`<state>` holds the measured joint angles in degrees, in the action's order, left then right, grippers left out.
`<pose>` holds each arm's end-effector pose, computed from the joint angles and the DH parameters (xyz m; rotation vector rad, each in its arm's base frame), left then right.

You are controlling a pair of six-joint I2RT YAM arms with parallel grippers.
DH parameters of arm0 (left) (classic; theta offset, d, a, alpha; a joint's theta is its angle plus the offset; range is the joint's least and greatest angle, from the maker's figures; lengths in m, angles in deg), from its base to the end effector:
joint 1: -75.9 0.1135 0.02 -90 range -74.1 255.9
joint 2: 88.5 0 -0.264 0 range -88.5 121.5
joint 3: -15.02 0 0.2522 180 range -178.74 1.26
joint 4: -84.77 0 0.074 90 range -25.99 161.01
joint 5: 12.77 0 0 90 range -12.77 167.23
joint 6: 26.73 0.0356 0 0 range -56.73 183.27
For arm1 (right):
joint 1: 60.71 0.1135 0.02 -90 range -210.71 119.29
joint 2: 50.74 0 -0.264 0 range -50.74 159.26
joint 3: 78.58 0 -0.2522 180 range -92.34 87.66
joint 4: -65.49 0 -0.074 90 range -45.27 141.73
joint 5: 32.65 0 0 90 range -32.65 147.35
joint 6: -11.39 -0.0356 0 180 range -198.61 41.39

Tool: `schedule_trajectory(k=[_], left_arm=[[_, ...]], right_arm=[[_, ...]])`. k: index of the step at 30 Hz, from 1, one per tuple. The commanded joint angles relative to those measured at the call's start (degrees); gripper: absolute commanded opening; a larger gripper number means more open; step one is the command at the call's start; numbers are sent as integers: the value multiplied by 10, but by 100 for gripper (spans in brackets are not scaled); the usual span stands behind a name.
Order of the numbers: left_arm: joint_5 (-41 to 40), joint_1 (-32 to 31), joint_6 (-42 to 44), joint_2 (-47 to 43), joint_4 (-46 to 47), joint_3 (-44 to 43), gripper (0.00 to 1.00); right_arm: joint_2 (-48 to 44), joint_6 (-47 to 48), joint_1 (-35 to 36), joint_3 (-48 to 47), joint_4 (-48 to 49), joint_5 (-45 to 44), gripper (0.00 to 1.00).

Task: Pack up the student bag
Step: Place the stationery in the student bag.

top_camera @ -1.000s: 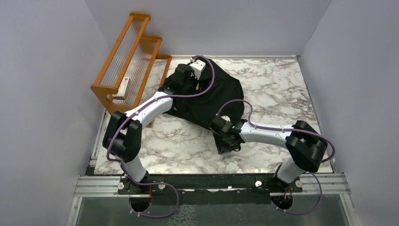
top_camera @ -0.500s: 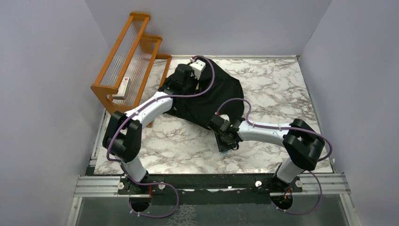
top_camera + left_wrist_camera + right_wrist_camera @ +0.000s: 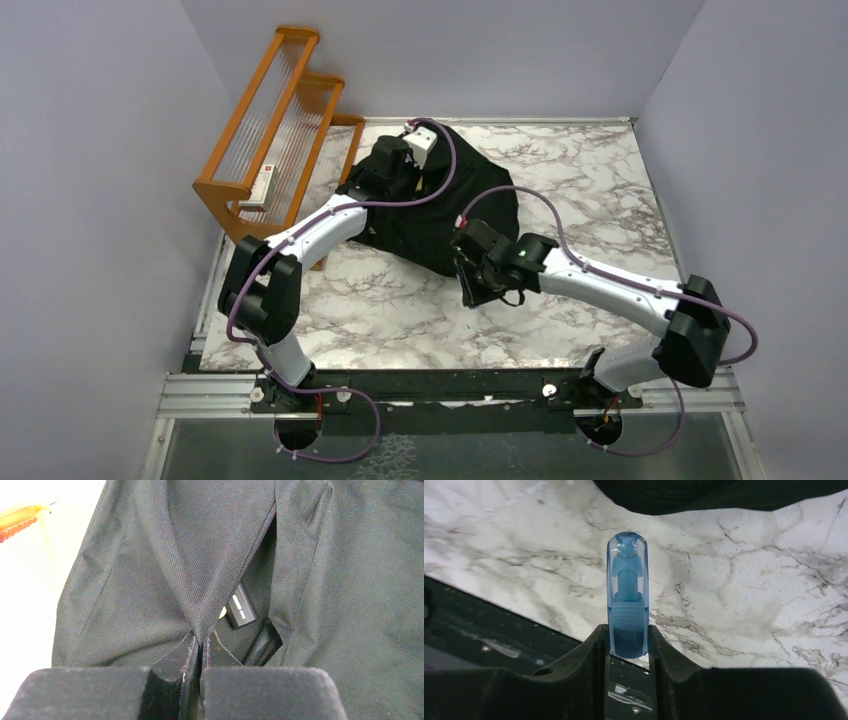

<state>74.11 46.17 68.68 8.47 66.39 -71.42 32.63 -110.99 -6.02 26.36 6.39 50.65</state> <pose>0.3447 -0.1946 0.2765 0.5962 1.9936 -0.2032 0.1659 0.2270 0.2383 -0.5031 2.7185 0.2630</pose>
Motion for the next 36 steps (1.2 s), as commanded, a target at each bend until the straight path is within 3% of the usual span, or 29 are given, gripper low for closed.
schedule_trajectory(k=[1,13,36], left_arm=[[16,-1,-3,-12,14,-9,0],[11,-1,-2,-23,17,-5,0],[22,-1,-7,-23,20,-4,0]], right_arm=[[-57,41,-7,-43,-14,40,23],[94,-43,-138,-179,134,171,11],[271,-127,-246,-317,230,294,11]])
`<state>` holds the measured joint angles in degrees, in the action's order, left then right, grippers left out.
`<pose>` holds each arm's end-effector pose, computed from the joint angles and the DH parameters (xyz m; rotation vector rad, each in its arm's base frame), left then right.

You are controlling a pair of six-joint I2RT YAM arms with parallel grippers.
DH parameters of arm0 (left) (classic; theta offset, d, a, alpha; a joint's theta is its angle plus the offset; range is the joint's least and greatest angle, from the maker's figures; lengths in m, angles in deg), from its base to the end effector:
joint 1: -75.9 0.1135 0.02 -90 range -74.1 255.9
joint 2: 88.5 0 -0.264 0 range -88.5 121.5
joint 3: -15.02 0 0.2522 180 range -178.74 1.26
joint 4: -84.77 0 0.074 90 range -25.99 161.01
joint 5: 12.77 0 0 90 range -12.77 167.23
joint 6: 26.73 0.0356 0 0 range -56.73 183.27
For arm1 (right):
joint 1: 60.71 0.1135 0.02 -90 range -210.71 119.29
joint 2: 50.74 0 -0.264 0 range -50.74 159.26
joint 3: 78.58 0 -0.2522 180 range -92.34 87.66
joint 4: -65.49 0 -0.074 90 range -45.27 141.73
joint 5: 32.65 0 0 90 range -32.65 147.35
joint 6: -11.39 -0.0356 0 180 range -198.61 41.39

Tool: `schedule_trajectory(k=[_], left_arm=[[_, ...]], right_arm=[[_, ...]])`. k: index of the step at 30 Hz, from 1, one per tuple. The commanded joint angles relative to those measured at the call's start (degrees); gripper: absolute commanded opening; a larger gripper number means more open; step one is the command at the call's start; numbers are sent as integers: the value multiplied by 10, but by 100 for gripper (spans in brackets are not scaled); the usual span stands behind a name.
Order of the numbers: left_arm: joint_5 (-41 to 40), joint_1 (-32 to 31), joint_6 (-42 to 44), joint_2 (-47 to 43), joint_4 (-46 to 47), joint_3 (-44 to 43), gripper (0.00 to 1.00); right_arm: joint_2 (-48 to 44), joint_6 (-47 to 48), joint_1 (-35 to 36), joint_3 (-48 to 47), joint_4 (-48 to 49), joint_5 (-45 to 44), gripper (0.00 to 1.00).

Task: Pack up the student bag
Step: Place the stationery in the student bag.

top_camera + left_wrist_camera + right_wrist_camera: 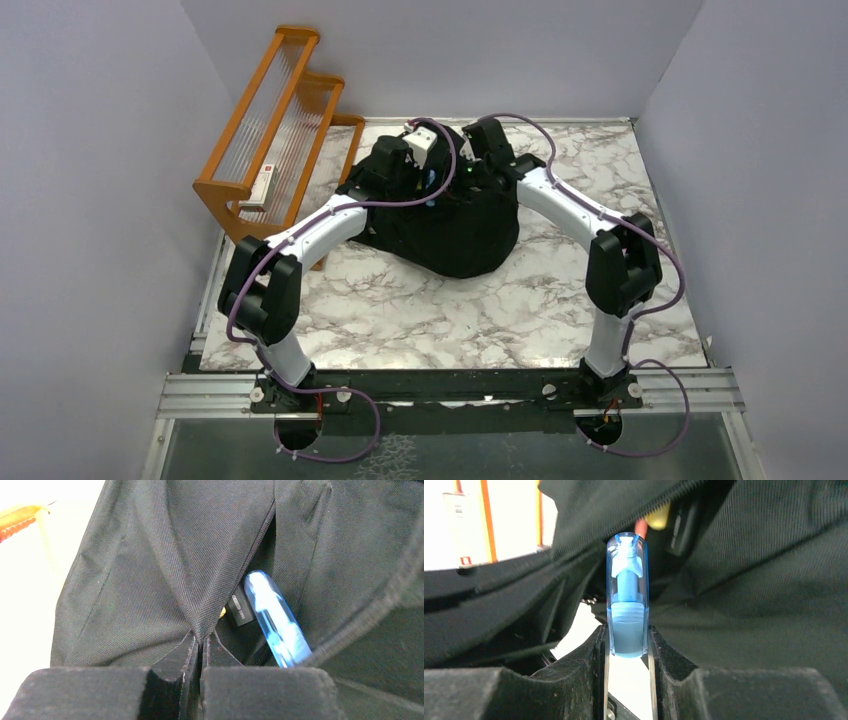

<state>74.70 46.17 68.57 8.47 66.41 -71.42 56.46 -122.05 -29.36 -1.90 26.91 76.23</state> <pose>0.3446 -0.1950 0.2765 0.6005 1.9931 -0.2151 0.3605 0.2331 0.2759 0.0809 2.4960 0.9952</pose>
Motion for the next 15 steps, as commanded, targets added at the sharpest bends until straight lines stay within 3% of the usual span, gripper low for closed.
schedule_trajectory(k=[1,15], left_arm=[[16,-1,-6,-24,20,-4,0],[20,-1,-9,-23,21,-3,0]], right_arm=[[41,-18,-15,-44,24,39,11],[111,-59,-23,-80,61,72,11]])
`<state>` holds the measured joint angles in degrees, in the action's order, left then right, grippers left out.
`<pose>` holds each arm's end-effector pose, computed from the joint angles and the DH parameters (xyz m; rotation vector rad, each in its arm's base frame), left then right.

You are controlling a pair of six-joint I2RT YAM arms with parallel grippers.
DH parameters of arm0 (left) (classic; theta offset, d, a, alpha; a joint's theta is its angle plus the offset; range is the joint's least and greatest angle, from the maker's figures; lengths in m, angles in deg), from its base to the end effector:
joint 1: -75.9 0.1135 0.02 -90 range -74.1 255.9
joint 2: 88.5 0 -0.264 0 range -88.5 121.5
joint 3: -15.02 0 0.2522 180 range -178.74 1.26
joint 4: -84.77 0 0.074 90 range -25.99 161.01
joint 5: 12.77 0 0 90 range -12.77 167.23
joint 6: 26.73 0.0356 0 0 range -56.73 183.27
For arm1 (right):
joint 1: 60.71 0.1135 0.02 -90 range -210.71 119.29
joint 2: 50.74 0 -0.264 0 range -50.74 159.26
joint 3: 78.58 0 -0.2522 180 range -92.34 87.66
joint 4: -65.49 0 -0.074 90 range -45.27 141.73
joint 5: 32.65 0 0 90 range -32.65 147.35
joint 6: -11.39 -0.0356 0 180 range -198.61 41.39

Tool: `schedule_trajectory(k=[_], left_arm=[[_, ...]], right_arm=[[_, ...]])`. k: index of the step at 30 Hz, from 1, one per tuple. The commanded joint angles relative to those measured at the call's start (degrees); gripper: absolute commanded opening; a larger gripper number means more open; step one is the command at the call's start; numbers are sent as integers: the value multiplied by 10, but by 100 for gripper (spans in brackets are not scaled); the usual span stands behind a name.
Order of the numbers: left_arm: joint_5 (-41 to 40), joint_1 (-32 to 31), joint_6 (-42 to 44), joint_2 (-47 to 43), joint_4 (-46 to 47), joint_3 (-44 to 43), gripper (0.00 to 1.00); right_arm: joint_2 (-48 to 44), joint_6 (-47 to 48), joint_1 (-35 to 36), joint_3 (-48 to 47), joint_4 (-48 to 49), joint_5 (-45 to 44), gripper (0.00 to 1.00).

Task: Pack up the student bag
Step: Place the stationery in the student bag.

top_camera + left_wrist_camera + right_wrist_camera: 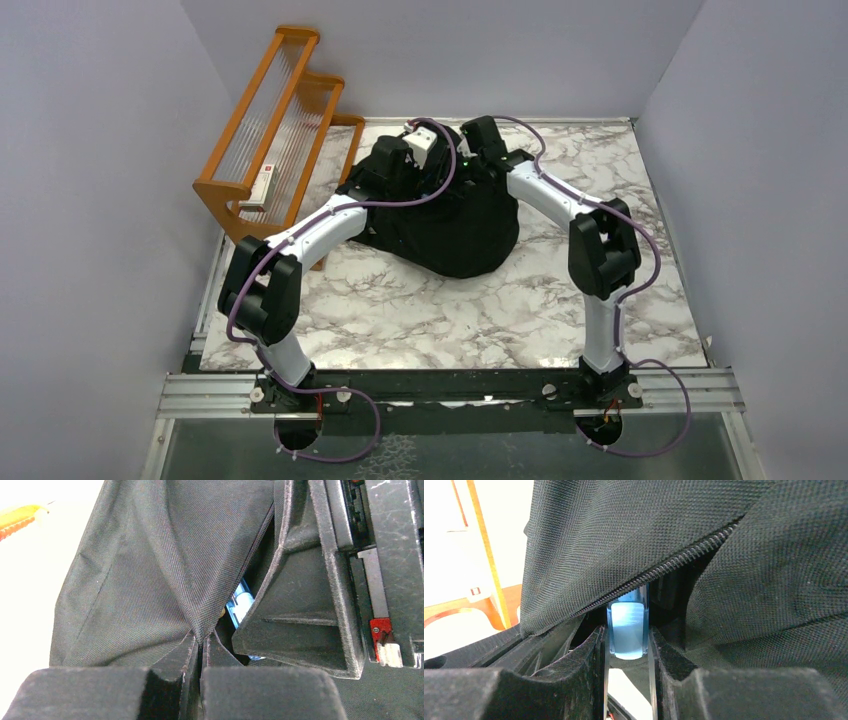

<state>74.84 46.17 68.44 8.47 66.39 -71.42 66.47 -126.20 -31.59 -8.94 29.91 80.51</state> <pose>0.3445 -0.1950 0.2765 0.5999 1.9939 -0.2189 0.4037 0.2409 0.2462 0.1792 2.5153 1.0904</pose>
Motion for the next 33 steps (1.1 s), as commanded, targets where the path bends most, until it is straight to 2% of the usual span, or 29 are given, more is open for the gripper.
schedule_trajectory(k=[1,7,13,19,26,28,33], left_arm=[[19,-1,-8,-22,21,-4,0],[20,-1,-8,-22,19,-4,0],[18,-1,-5,-23,17,-5,0],[15,-1,-3,-27,17,-4,0],[18,-1,-5,-23,17,-5,0],[21,-1,-5,-20,14,-7,0],[19,-1,-5,-18,14,-8,0]], right_arm=[[13,-19,-1,-9,33,33,11],[19,-34,-3,-15,62,26,12],[32,-64,-7,-21,124,-23,17],[49,-52,-7,-44,121,-77,37],[19,-29,-7,-17,126,-92,59],[3,-20,-7,-3,123,-102,62],[-61,20,-7,50,117,-124,62]])
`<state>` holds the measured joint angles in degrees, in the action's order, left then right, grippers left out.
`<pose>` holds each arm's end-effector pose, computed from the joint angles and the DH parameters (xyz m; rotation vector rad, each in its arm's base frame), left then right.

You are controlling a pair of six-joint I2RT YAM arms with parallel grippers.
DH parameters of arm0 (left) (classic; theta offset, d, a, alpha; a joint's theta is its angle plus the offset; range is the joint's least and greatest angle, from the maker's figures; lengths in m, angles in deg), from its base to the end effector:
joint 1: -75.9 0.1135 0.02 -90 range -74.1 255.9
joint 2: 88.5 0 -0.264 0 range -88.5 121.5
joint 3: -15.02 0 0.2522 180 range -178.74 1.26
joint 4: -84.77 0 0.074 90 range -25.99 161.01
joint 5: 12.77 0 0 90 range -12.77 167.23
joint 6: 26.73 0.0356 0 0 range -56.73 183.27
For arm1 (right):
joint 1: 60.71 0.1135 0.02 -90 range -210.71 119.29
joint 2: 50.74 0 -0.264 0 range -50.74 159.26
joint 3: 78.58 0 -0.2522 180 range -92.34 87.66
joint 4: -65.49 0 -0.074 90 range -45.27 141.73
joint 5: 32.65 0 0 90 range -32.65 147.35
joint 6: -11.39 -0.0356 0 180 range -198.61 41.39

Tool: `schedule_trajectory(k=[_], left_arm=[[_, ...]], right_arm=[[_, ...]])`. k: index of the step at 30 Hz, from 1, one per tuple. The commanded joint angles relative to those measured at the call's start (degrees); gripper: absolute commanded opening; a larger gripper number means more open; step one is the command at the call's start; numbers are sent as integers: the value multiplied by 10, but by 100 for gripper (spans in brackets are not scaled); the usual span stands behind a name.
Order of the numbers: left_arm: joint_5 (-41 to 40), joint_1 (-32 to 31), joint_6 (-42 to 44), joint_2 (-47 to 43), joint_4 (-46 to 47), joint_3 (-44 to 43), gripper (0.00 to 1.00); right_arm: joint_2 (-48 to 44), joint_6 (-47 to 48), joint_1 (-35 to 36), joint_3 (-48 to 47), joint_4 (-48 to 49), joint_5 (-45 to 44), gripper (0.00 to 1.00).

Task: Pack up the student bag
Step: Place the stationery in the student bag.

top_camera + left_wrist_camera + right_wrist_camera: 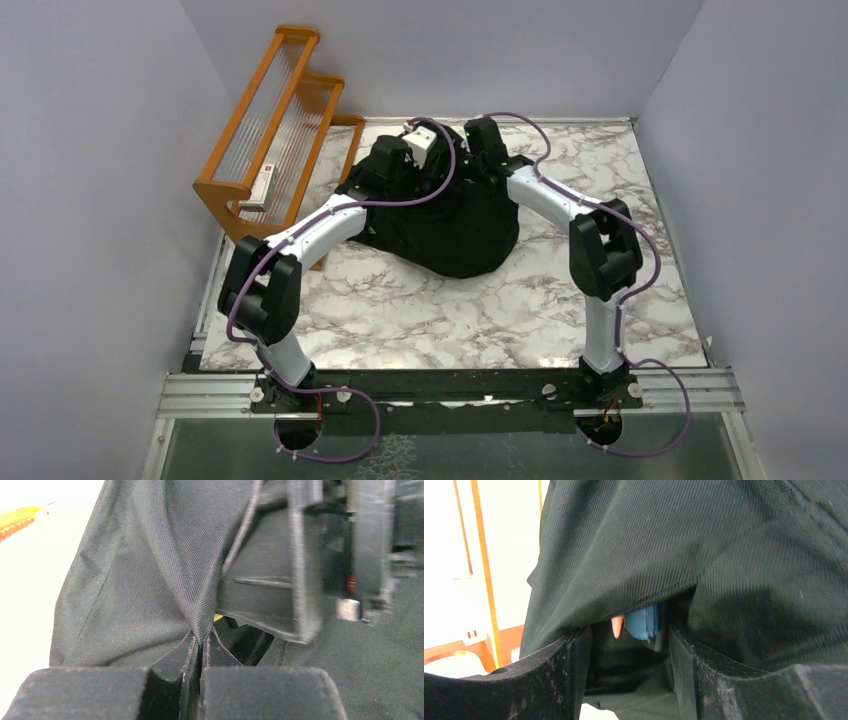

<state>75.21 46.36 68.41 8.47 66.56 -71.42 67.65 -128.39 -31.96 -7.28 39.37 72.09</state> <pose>0.3452 -0.1942 0.2768 0.5991 1.9916 -0.2244 0.4183 0.2398 0.2399 0.2783 2.3592 1.0049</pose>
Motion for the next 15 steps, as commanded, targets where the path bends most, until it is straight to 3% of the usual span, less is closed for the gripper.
schedule_trajectory(k=[1,8,15], left_arm=[[15,-3,-5,-17,12,-7,0],[55,-3,-21,1,13,-12,0],[137,-7,-31,15,26,-12,0]], right_arm=[[-88,48,-4,49,21,-47,62],[-207,103,-4,167,7,-118,53],[-294,148,-5,250,-11,-163,52]])
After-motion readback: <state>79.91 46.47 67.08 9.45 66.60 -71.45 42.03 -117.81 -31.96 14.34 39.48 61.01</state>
